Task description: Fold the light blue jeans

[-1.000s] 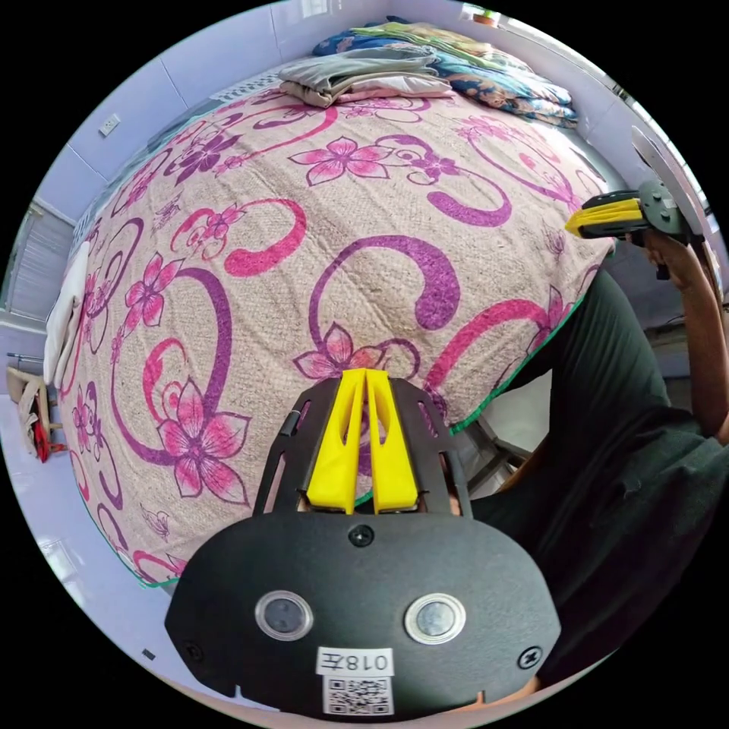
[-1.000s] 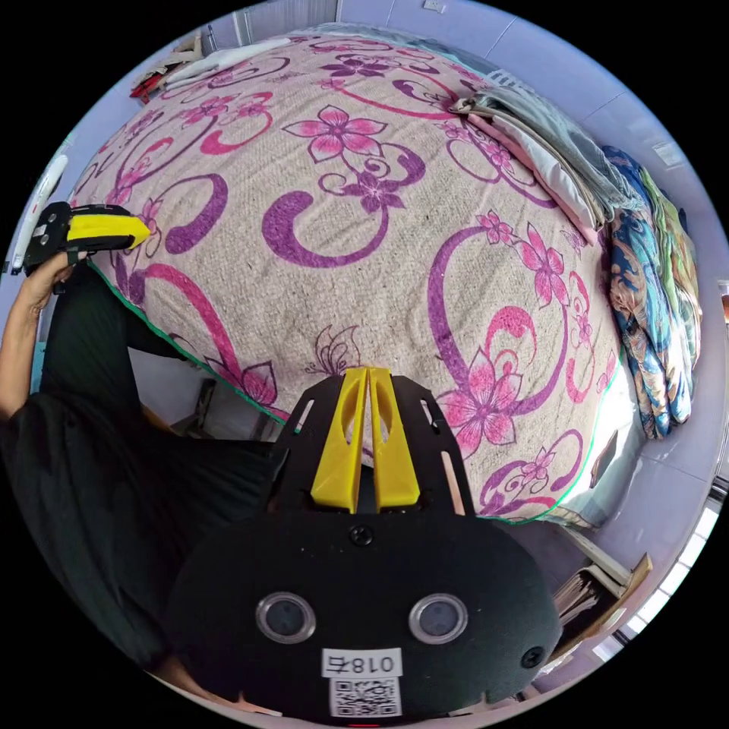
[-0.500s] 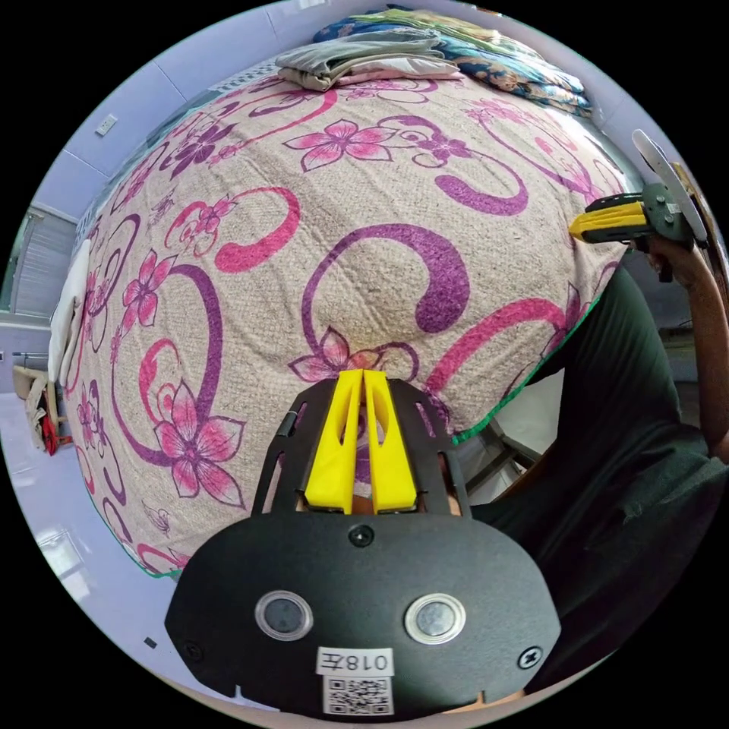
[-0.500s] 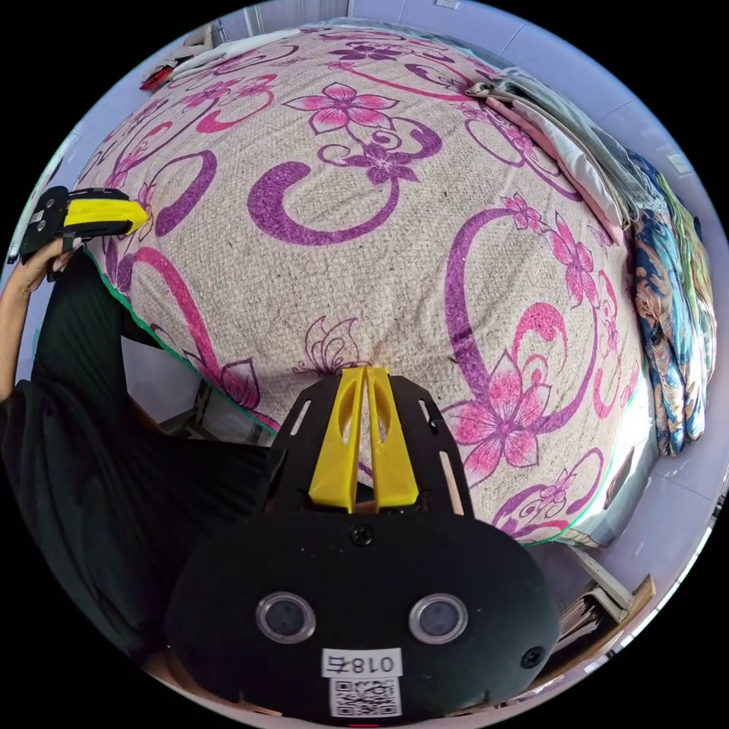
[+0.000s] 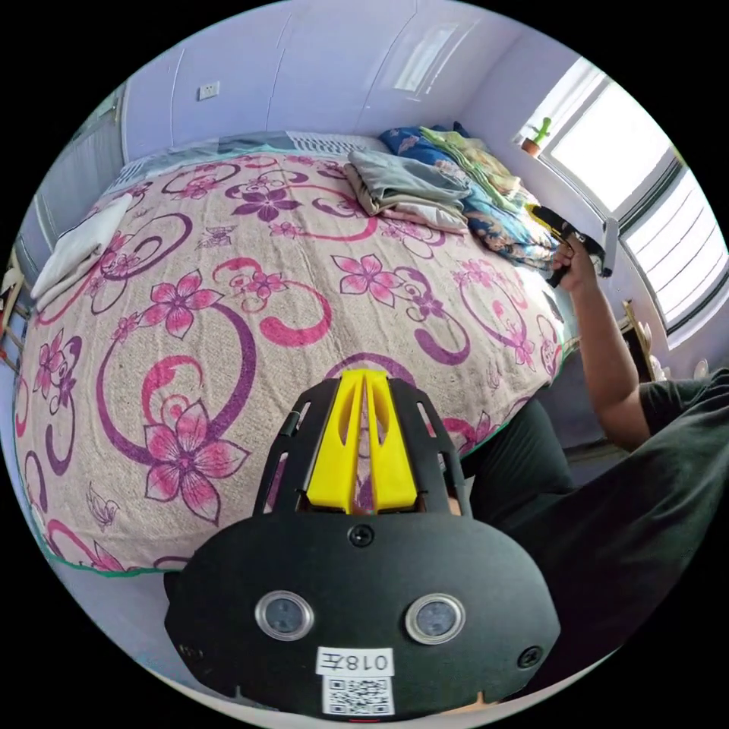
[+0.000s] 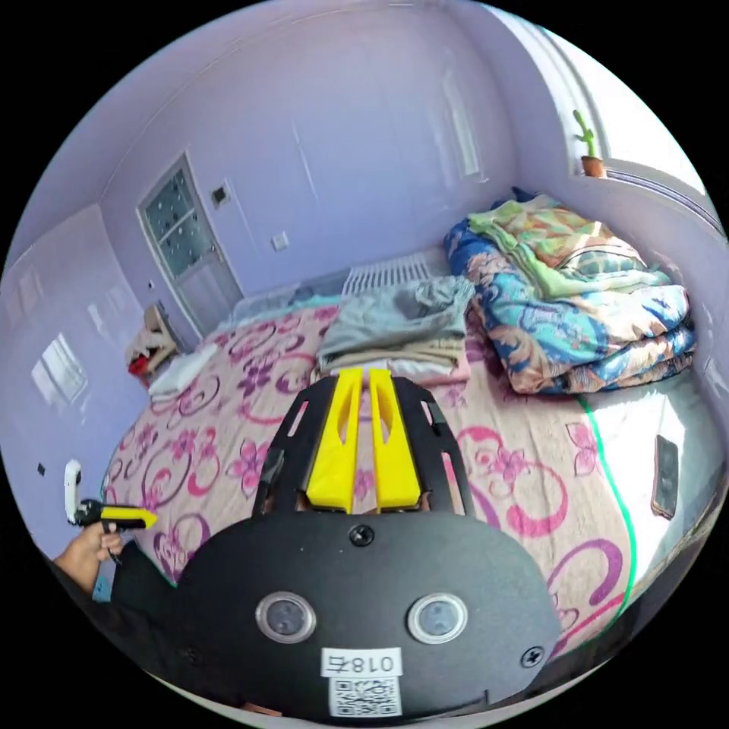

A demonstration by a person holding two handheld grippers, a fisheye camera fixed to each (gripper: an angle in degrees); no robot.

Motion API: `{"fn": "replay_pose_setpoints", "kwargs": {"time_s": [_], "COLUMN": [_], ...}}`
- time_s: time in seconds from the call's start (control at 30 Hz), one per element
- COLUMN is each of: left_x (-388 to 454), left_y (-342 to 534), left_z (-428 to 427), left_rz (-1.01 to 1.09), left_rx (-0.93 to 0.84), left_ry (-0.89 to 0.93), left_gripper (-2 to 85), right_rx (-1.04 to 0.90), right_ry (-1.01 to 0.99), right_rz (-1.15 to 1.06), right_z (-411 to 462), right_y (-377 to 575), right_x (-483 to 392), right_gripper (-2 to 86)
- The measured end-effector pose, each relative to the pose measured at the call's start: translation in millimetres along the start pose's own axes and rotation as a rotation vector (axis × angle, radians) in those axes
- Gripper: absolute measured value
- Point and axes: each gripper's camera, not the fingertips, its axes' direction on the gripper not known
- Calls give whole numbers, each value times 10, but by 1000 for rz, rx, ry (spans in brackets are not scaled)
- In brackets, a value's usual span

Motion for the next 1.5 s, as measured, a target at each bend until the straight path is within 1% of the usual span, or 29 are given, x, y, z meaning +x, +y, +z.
{"fn": "replay_pose_setpoints", "kwargs": {"time_s": [0.03,0.1,0.17,0.27,0.4,0.47,0.53,0.6,0.67,0.7,0.77,0.83,0.87,0.93,1.03,1.07,1.13,1.27,1.33,1.37,1.43,1.47,1.5], "left_x": [-50,-145,-266,-390,-572,-684,-776,-881,-992,-1012,-1065,-1096,-1123,-1158,-1195,-1215,-1272,-1544,-1698,-1814,-2000,-2119,-2176], "left_y": [16,69,195,399,675,853,970,1061,1143,1155,1194,1212,1215,1218,1276,1339,1488,2051,2343,2544,2856,3059,3159], "left_z": [-139,-328,-547,-782,-990,-1061,-1090,-1097,-1087,-1079,-1041,-1007,-982,-954,-958,-973,-1000,-1096,-1148,-1183,-1235,-1267,-1281], "left_rz": [-11,-40,-65,-76,-116,-127,-146,-171,-184,-183,-171,-154,-149,-138,-109,-99,-100,-160,-197,-227,-281,-317,-336], "left_rx": [55,116,160,171,154,132,133,147,189,198,238,272,295,335,394,413,436,496,519,534,564,587,598], "left_ry": [25,44,28,-34,-112,-160,-168,-143,-111,-105,-77,-38,-8,37,92,109,126,153,150,148,143,136,130], "left_gripper": [-10,-10,-10,-10,-10,-10,-10,-10,-10,-10,-10,-10,-10,-10,-10,-10,-10,-10,-10,-10,-10,-10,-10], "right_rx": [56,95,84,41,-75,-94,-52,-79,-117,-98,-39,85,115,215,256,253,233,179,102,78,-31,-63,-120], "right_ry": [38,78,91,94,166,121,-24,-117,-82,-29,-65,-186,-228,-415,-591,-622,-719,-866,-952,-971,-1074,-1099,-1163], "right_rz": [32,87,154,271,388,430,466,460,394,320,246,160,144,93,-10,-38,-163,-371,-506,-543,-673,-698,-746], "right_z": [114,366,665,1102,1528,1627,1648,1677,1623,1521,1349,1072,1003,749,470,425,250,71,28,27,62,81,119], "right_y": [-212,-493,-717,-950,-1072,-1066,-1074,-1098,-1140,-1156,-1135,-1044,-1017,-928,-921,-929,-955,-955,-913,-892,-746,-695,-563], "right_x": [149,383,640,1049,1466,1618,1755,1788,1697,1572,1405,1169,1113,883,439,324,-202,-1053,-1701,-1881,-2649,-2851,-3268], "right_gripper": [70,92,104,116,127,125,112,95,59,50,39,30,28,23,20,19,19,19,19,20,20,21,22]}}
